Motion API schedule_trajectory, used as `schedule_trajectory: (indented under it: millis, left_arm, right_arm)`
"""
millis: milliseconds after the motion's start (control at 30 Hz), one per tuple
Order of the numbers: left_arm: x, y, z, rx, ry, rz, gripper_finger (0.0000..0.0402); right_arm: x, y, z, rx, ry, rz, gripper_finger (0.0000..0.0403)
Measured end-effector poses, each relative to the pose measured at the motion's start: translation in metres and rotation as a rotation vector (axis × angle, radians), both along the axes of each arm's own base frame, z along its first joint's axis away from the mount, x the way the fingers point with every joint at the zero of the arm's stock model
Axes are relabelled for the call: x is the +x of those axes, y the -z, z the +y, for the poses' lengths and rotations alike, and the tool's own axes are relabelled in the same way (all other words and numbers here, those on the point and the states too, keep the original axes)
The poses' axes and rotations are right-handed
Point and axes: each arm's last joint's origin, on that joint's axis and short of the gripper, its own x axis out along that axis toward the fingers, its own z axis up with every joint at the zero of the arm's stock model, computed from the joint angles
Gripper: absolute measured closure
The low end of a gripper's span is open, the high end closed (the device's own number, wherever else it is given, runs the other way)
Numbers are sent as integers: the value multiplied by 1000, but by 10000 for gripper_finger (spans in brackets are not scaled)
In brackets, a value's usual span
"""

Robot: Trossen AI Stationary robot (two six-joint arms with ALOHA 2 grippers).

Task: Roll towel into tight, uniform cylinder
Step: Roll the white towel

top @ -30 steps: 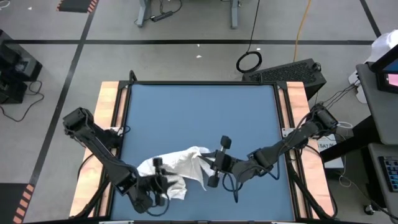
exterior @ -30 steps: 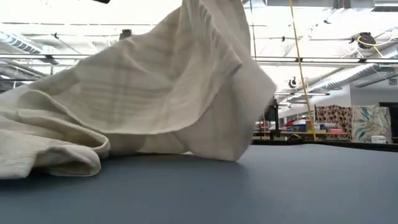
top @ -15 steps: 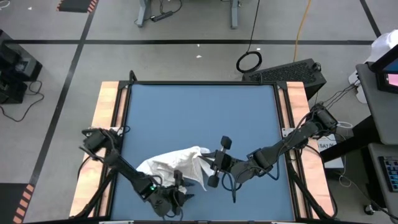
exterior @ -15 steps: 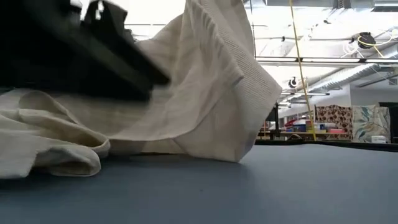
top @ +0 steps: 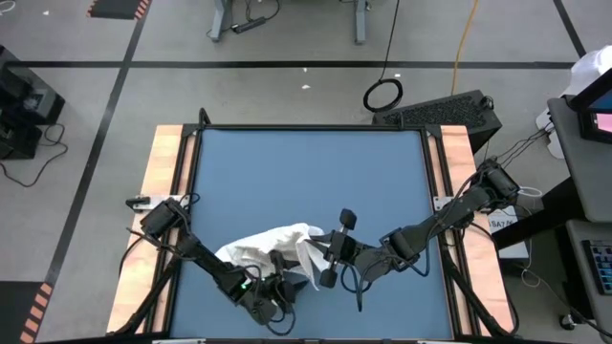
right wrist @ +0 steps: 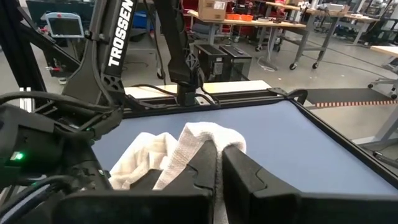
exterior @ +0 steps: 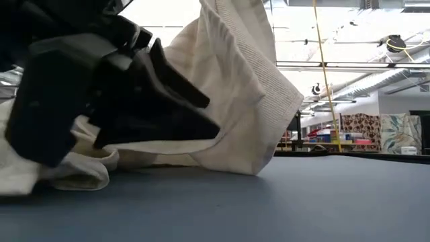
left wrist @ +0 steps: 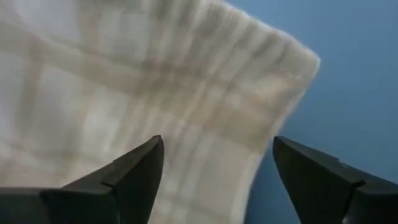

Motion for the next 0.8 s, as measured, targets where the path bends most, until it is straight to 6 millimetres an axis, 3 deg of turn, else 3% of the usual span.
schedule_trajectory:
  millis: [67, 167, 233, 300, 433, 567, 800]
  left_arm:
    - [0, 0, 2, 69, -12, 16, 95]
    - [-5, 1, 12, 304, -151, 47, 95]
    - [-11, -5, 17, 422, -207, 80, 95]
    - [-17, -19, 21, 429, -212, 95, 95]
    - [-30, -57, 29, 271, -218, 49, 95]
    - [-38, -86, 33, -38, -165, -15, 95]
    - [-30, -93, 26, -295, -170, -157, 95]
  right_arm:
    - [0, 1, 0, -3, 0, 6, 397]
    - [1, 6, 1, -13, 1, 28, 397]
    - [1, 13, 3, -15, -3, 61, 397]
    - [2, 20, 4, -16, 3, 90, 397]
    - [2, 26, 3, -9, 22, 119, 397]
    - [5, 26, -1, 16, 42, 103, 397]
    - [7, 25, -4, 27, 52, 93, 397]
